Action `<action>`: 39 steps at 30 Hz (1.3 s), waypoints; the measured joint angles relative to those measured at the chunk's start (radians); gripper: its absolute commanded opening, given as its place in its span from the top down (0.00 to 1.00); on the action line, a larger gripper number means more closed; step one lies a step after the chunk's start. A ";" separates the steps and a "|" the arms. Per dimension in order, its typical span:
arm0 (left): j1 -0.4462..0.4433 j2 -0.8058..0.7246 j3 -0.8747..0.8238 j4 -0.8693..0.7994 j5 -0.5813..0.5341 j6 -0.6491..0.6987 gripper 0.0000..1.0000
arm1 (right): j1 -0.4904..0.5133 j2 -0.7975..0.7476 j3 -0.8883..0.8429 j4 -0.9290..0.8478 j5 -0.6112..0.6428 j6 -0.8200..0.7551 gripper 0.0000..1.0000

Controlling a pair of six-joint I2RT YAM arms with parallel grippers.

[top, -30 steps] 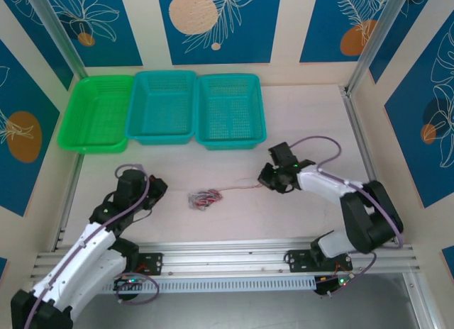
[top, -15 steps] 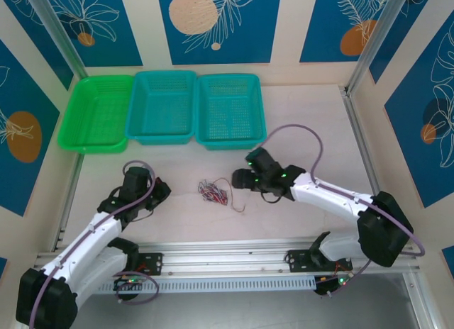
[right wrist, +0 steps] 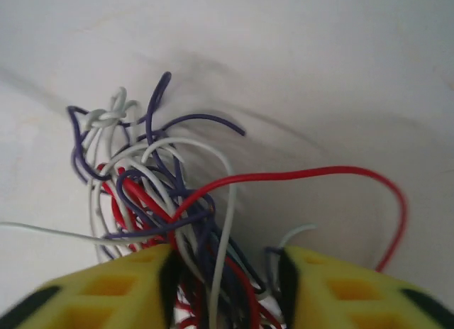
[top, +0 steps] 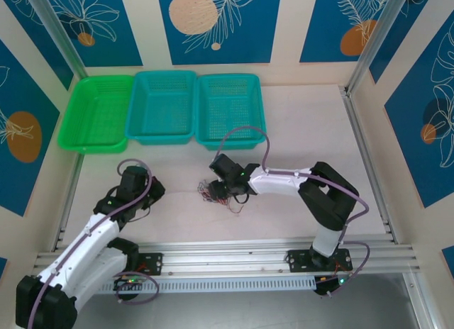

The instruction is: Untangle the cables

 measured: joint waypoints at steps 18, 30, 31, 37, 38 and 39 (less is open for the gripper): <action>0.167 -0.012 -0.027 -0.042 -0.022 0.077 0.96 | -0.381 -0.378 -0.336 0.057 -0.141 0.170 1.00; 0.112 -0.029 -0.097 0.290 0.195 0.250 0.51 | -0.380 -0.504 -0.259 0.049 -0.286 0.002 1.00; 0.094 -0.034 -0.077 0.298 0.196 0.279 0.51 | -0.380 -0.515 -0.255 0.048 -0.290 -0.007 1.00; -0.190 0.042 0.089 0.385 0.204 0.555 0.52 | -0.383 -0.541 -0.237 0.014 -0.317 -0.031 1.00; -0.248 0.073 0.108 0.411 0.209 0.608 0.52 | -0.383 -0.541 -0.230 0.006 -0.320 -0.031 1.00; -0.297 0.106 0.118 0.438 0.216 0.657 0.50 | -0.383 -0.542 -0.225 0.001 -0.324 -0.031 1.00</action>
